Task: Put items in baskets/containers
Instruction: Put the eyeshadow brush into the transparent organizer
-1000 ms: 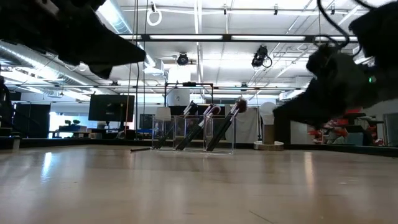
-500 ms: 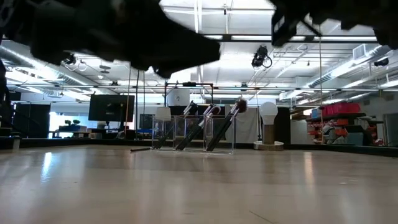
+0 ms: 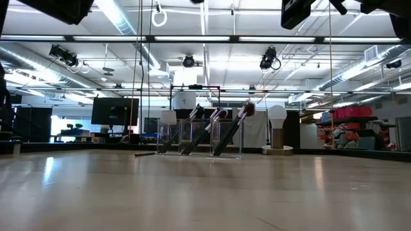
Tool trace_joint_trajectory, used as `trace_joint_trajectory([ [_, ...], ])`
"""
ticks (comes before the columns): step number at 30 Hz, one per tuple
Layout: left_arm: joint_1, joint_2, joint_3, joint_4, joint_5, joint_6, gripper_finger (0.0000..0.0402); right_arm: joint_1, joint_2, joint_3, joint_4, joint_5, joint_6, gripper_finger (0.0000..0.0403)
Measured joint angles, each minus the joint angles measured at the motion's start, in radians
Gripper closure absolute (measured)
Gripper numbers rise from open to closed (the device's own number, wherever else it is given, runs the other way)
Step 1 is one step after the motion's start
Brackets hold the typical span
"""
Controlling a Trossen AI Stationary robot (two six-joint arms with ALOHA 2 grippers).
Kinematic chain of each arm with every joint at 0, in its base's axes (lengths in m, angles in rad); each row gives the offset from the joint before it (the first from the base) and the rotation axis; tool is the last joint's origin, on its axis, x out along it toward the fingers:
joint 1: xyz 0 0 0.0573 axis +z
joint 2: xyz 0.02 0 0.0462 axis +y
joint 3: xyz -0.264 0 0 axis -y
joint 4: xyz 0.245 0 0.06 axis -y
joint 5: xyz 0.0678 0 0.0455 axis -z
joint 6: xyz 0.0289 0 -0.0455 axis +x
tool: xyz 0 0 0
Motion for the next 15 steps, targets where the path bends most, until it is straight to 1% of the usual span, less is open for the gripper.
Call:
trace_joint_trajectory([
  [4, -0.008, 0.0, 0.017, -0.002, 0.0, 0.047, 0.0205, 0.0, 0.0, 0.0, -0.001, -0.014, 0.0, 0.0394],
  [8, -0.004, 0.0, 0.018, 0.0, 0.017, 0.042, 0.0244, 0.001, 0.0, 0.0, -0.003, -0.025, -0.005, 0.0393],
  [15, 0.007, 0.0, 0.018, 0.018, 0.084, 0.017, 0.0346, 0.001, -0.001, 0.0, -0.002, -0.029, -0.005, 0.0393],
])
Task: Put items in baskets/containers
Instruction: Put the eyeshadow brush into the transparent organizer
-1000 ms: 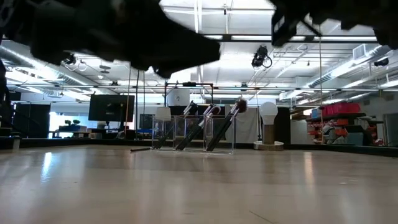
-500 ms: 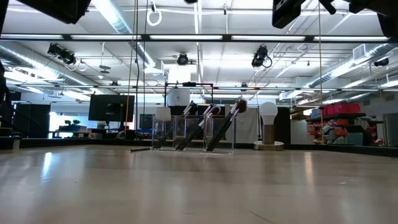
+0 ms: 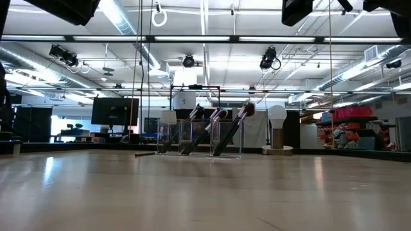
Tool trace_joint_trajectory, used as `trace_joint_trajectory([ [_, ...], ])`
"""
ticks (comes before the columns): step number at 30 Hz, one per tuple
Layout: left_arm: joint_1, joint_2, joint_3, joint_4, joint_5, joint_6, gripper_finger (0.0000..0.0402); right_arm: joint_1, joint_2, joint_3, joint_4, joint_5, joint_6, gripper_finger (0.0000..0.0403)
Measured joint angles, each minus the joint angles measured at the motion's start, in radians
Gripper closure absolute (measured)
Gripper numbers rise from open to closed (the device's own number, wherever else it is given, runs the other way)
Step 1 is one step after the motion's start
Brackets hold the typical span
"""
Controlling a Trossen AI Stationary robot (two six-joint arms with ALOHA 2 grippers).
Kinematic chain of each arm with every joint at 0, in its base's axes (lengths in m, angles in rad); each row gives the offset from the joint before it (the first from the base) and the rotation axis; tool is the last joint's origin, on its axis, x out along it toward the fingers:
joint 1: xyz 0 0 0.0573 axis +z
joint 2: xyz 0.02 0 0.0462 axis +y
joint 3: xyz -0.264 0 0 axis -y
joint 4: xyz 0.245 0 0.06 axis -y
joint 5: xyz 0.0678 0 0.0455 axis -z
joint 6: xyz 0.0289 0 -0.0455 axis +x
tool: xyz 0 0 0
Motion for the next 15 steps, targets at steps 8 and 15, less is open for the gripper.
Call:
trace_joint_trajectory([
  [8, -0.003, 0.0, 0.0, 0.001, 0.026, -0.01, 0.0385, 0.001, -0.001, 0.001, -0.015, 0.0, 0.012, 0.0393],
  [15, -0.009, 0.0, 0.0, -0.027, 0.016, -0.04, 0.0391, 0.0, -0.003, 0.003, -0.082, 0.004, 0.075, 0.0377],
])
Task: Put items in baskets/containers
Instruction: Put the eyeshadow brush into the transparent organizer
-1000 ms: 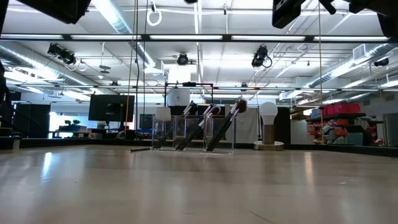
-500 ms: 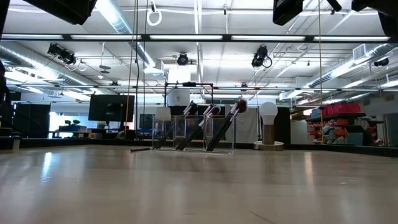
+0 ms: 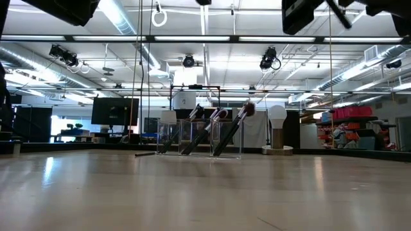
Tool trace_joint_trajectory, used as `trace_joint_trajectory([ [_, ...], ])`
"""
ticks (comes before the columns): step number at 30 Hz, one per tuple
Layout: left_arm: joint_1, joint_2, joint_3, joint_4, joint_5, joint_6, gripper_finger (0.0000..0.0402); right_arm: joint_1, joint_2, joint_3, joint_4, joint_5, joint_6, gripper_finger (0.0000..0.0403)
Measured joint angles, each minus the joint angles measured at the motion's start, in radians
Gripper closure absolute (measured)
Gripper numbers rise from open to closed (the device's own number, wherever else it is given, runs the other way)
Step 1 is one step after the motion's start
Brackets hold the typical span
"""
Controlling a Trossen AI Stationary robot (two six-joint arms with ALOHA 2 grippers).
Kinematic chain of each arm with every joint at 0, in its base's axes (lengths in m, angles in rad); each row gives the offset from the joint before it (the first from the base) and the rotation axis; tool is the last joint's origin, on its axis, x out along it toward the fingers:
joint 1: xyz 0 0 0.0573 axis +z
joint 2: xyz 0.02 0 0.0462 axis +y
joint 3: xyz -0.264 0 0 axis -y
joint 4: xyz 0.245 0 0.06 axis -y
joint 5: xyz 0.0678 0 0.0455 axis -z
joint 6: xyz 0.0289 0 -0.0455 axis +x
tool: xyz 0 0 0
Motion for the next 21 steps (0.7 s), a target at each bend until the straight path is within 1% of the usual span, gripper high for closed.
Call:
trace_joint_trajectory([
  [4, -0.017, -0.006, -0.001, -0.072, -0.071, -0.052, 0.0391, -0.001, -0.007, 0.0, -0.108, 0.01, 0.075, 0.0365],
  [7, -0.033, -0.034, -0.001, -0.183, -0.153, -0.096, 0.0391, -0.002, -0.035, -0.002, -0.259, 0.032, 0.162, 0.0361],
  [10, -0.047, -0.085, 0.0, -0.314, -0.25, -0.157, 0.0391, -0.001, -0.087, -0.002, -0.47, 0.11, 0.275, 0.0361],
  [12, -0.053, -0.134, 0.002, -0.432, -0.323, -0.219, 0.0391, -0.001, -0.113, -0.005, -0.62, 0.163, 0.357, 0.036],
  [14, -0.05, -0.188, 0.002, -0.57, -0.383, -0.298, 0.0391, 0.0, -0.14, -0.005, -0.728, 0.21, 0.435, 0.036],
  [17, -0.019, -0.286, 0.002, -0.774, -0.447, -0.418, 0.0391, 0.001, -0.139, -0.005, -0.813, 0.278, 0.51, 0.036],
  [19, 0.016, -0.355, 0.002, -0.912, -0.483, -0.492, 0.0391, 0.001, -0.133, -0.006, -0.809, 0.295, 0.529, 0.036],
  [21, 0.064, -0.414, 0.002, -1.015, -0.496, -0.543, 0.0391, 0.003, -0.129, -0.004, -0.808, 0.313, 0.536, 0.036],
])
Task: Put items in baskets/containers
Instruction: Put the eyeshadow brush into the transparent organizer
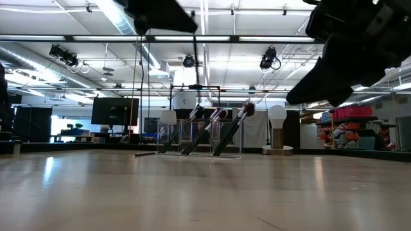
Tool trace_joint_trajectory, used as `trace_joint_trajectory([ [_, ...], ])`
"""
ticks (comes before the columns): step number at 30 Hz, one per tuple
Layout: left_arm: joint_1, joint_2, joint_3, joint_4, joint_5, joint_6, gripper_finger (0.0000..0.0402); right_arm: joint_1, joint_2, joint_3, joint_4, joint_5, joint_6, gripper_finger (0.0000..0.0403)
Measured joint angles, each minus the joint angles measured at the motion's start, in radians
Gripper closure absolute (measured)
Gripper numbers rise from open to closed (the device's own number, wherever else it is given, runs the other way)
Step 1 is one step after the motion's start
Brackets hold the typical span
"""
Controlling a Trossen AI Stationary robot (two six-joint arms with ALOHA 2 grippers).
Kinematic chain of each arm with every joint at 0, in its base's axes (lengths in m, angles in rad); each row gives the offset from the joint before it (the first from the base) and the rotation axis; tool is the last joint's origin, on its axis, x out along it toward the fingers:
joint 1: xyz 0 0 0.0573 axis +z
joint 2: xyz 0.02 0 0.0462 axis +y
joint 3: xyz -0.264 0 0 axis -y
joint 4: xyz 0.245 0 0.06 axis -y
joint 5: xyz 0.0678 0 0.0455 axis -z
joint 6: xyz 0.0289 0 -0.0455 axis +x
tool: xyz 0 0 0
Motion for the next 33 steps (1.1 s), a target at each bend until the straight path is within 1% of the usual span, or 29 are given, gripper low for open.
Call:
trace_joint_trajectory([
  [2, 0.052, -0.06, 0.0, -0.109, 0.0, -0.02, 0.0391, 0.001, 0.001, 0.0, 0.012, 0.009, -0.003, 0.036],
  [5, 0.143, -0.125, 0.0, -0.195, 0.014, -0.02, 0.0391, 0.001, 0.003, 0.0, 0.026, 0.018, -0.019, 0.036],
  [10, 0.297, -0.18, 0.0, -0.274, 0.074, 0.027, 0.0391, 0.001, 0.003, 0.0, 0.052, 0.041, -0.036, 0.036],
  [12, 0.363, -0.177, 0.0, -0.29, 0.137, 0.039, 0.0391, 0.001, 0.003, 0.0, 0.062, 0.042, -0.045, 0.036],
  [15, 0.456, -0.154, 0.0, -0.298, 0.274, 0.04, 0.0391, 0.001, 0.003, 0.0, 0.063, 0.042, -0.048, 0.0359],
  [17, 0.5, -0.13, -0.002, -0.305, 0.319, 0.04, 0.039, 0.001, 0.003, 0.0, 0.062, 0.042, -0.05, 0.0359],
  [19, 0.53, -0.106, -0.002, -0.304, 0.354, 0.04, 0.039, 0.001, 0.003, 0.0, 0.062, 0.042, -0.049, 0.0359],
  [22, 0.569, -0.065, -0.002, -0.313, 0.446, 0.027, 0.039, 0.001, 0.003, 0.0, 0.062, 0.042, -0.049, 0.0359],
  [24, 0.587, -0.035, -0.002, -0.322, 0.491, 0.02, 0.039, 0.001, 0.003, 0.0, 0.063, 0.042, -0.049, 0.0359],
  [29, 0.611, 0.034, -0.002, -0.33, 0.513, 0.005, 0.039, 0.001, 0.003, 0.0, 0.063, 0.042, -0.046, 0.0359],
  [33, 0.617, 0.058, 0.001, -0.313, 0.512, 0.006, 0.039, 0.001, 0.003, 0.0, 0.062, 0.042, -0.046, 0.0359],
])
